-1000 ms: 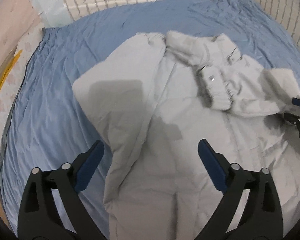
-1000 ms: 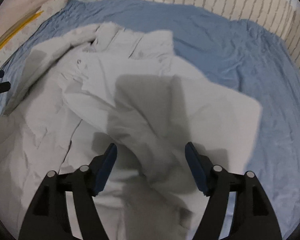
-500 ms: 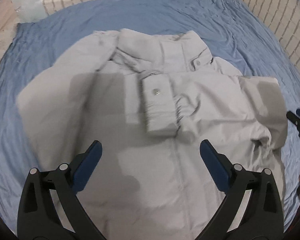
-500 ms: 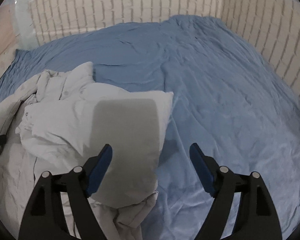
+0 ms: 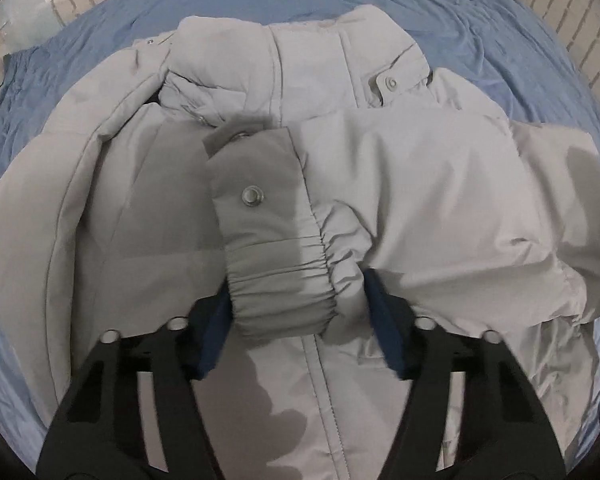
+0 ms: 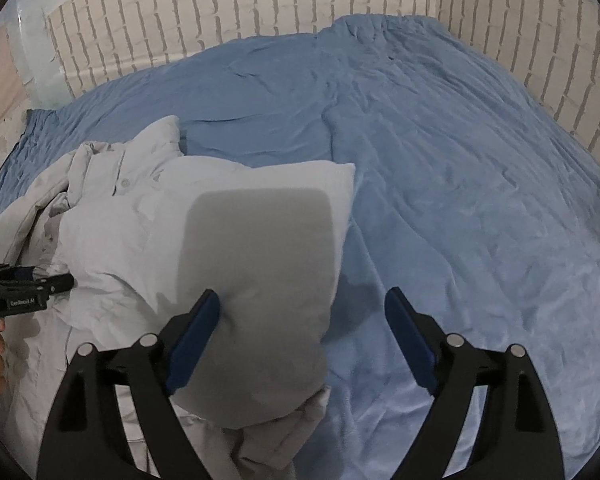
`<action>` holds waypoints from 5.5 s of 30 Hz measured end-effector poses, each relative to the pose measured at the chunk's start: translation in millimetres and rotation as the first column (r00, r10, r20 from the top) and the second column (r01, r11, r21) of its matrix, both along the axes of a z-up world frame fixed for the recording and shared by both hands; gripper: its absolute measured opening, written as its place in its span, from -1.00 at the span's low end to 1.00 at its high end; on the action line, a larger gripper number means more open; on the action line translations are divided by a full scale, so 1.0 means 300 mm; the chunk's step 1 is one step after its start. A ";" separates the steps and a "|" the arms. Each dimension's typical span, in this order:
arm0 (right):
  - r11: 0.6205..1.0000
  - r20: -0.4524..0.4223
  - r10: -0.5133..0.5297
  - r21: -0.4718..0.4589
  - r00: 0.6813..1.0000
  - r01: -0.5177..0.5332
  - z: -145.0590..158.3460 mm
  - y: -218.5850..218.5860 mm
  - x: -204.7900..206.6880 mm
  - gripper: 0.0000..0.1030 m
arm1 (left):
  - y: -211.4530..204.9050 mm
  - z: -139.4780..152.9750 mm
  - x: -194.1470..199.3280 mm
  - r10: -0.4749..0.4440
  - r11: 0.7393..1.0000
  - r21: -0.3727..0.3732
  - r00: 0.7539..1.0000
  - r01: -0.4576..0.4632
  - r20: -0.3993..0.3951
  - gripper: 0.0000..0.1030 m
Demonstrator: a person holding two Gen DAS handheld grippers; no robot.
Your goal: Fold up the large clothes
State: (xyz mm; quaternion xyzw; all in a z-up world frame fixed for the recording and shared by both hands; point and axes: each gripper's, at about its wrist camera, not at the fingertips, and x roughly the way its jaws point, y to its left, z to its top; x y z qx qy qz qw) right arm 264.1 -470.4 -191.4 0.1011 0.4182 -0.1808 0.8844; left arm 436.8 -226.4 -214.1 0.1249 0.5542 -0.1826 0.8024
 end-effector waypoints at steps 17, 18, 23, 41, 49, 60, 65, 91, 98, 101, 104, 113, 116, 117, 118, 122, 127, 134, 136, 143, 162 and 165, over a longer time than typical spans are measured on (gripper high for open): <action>0.989 -0.065 0.122 -0.071 0.990 -0.126 -0.002 0.234 0.101 0.71 | 0.407 0.038 -0.083 0.097 0.983 0.148 0.990 -0.111 0.100 0.07; 0.986 -0.076 0.133 -0.094 0.988 -0.140 -0.008 0.256 0.110 0.70 | 0.413 0.030 -0.084 0.096 0.982 0.151 0.990 -0.111 0.100 0.07; 0.979 -0.133 0.195 -0.027 0.972 -0.200 -0.064 0.277 0.177 -0.35 | 0.386 0.007 -0.052 0.119 0.978 0.161 0.989 -0.133 0.093 0.08; 0.969 -0.258 0.246 0.067 0.934 -0.237 -0.199 0.251 0.341 -0.69 | 0.451 -0.063 -0.016 0.151 0.973 0.165 0.987 -0.159 0.059 0.14; 0.981 -0.124 0.182 0.085 0.975 -0.172 -0.059 0.224 0.197 0.51 | 0.496 0.032 -0.049 0.194 0.975 0.103 0.979 -0.199 0.057 0.35; 0.980 -0.073 0.197 0.021 0.978 -0.196 0.024 0.301 0.119 0.51 | 0.657 0.202 -0.195 0.219 0.971 0.068 0.964 -0.231 0.148 0.65; 0.973 -0.080 0.230 0.038 0.970 -0.228 0.018 0.350 0.167 0.51 | 0.635 0.248 -0.111 0.203 0.968 0.110 0.960 -0.227 0.193 0.73; 0.943 -0.231 0.263 -0.144 0.937 -0.300 -0.117 0.568 0.412 0.06 | 0.948 0.009 0.033 0.236 0.927 0.279 0.968 -0.252 0.090 -0.64; 0.941 -0.196 0.297 -0.107 0.935 -0.321 -0.038 0.470 0.336 0.47 | 0.958 0.109 -0.032 0.231 0.926 0.257 0.954 -0.276 0.191 0.28; 0.937 -0.211 0.292 -0.131 0.933 -0.323 -0.021 0.425 0.309 0.50 | 0.949 0.179 -0.050 0.221 0.940 0.213 0.950 -0.268 0.219 0.50; 0.937 -0.215 0.284 -0.142 0.934 -0.318 -0.011 0.409 0.287 0.55 | 0.913 0.225 -0.034 0.222 0.952 0.162 0.952 -0.258 0.208 0.60; 0.926 -0.233 0.300 -0.161 0.925 -0.341 -0.051 0.408 0.289 0.55 | 0.628 0.204 0.205 0.190 0.958 0.176 0.962 -0.225 0.196 0.63; 0.925 -0.239 0.300 -0.166 0.924 -0.343 -0.073 0.420 0.292 0.61 | 0.564 0.153 0.265 0.184 0.947 0.232 0.969 -0.220 0.167 0.62; 0.926 -0.239 0.298 -0.164 0.924 -0.341 -0.080 0.422 0.295 0.61 | 0.579 0.127 0.247 0.186 0.941 0.253 0.969 -0.223 0.164 0.61; 0.928 -0.239 0.297 -0.157 0.925 -0.339 -0.090 0.422 0.297 0.62 | 0.560 0.094 0.269 0.176 0.933 0.287 0.971 -0.217 0.163 0.54; 0.936 -0.226 0.289 -0.136 0.930 -0.324 -0.106 0.410 0.299 0.70 | 0.558 0.045 0.306 0.176 0.906 0.358 0.971 -0.225 0.164 -0.28; 0.942 -0.230 0.275 -0.129 0.933 -0.310 -0.124 0.399 0.307 0.81 | 0.627 0.119 0.279 0.188 0.931 0.279 0.965 -0.234 0.181 -0.71; 0.951 -0.232 0.254 -0.116 0.939 -0.286 -0.131 0.400 0.308 0.82 | 0.767 0.273 0.107 0.166 0.967 0.161 0.966 -0.199 0.200 -0.75; 0.948 -0.241 0.254 -0.130 0.937 -0.291 -0.127 0.410 0.305 0.82 | 0.803 0.291 0.029 0.140 0.974 0.150 0.969 -0.172 0.202 -0.75; 0.921 -0.274 0.281 -0.192 0.920 -0.339 -0.087 0.468 0.271 0.82 | 0.937 0.257 -0.190 0.060 0.975 0.196 0.977 -0.101 0.204 -0.75; 0.885 -0.174 0.405 -0.172 0.897 -0.433 0.102 0.766 0.220 0.82 | 1.016 0.217 -0.253 0.145 0.964 0.176 0.951 -0.198 0.272 0.71; 0.876 -0.146 0.442 -0.140 0.885 -0.461 0.120 0.829 0.241 0.82 | 1.062 0.282 -0.289 0.164 0.958 0.173 0.934 -0.227 0.317 0.71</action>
